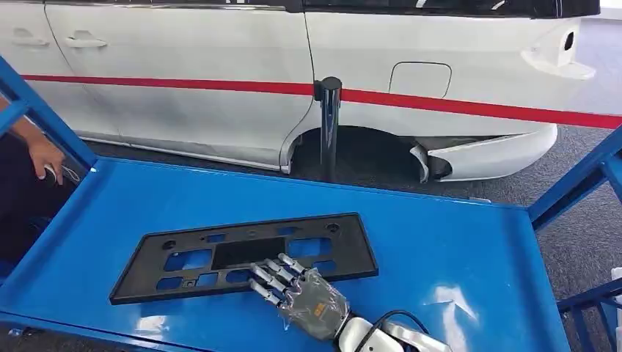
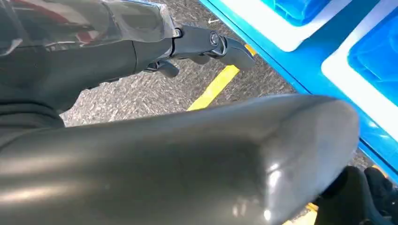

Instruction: Take the parts from the cabinet and place them on the table.

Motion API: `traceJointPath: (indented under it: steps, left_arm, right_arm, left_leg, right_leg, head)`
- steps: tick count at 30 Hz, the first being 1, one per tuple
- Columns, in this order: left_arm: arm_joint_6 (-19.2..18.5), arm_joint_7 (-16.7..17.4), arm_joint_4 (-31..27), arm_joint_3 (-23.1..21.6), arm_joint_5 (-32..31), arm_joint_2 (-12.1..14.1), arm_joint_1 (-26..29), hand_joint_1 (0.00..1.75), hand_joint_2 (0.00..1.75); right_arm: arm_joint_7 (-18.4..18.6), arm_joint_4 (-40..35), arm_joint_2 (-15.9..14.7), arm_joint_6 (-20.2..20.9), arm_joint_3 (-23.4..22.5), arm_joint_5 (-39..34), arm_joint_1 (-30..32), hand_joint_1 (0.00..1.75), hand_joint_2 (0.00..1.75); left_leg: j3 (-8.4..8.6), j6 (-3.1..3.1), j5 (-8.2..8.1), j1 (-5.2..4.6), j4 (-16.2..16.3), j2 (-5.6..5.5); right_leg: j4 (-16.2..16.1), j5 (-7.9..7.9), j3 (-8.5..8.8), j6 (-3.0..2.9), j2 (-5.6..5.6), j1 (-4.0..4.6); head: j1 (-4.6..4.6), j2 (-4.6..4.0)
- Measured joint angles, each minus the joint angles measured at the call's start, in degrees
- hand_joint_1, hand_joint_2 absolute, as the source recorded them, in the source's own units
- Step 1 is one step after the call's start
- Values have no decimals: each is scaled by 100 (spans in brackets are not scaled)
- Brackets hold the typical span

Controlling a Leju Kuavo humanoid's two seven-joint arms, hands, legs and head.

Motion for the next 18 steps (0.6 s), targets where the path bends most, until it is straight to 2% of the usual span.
traceJointPath:
  steps: [5,18]
  left_arm:
    - [9,-15,0,2,-7,-35,0,0,0]
    - [-48,-15,0,83,-109,-57,-3,0,0]
  right_arm:
    - [-2,-20,15,110,50,-180,-32,0,175]
    - [400,238,7,171,-123,-822,-31,0,175]
  left_leg:
    - [-3,0,0,0,0,0]
    - [-2,0,0,0,0,0]
  right_leg:
    - [0,0,-3,0,0,0]
    - [0,0,-3,0,0,1]
  head:
    - [0,0]
    - [0,0]
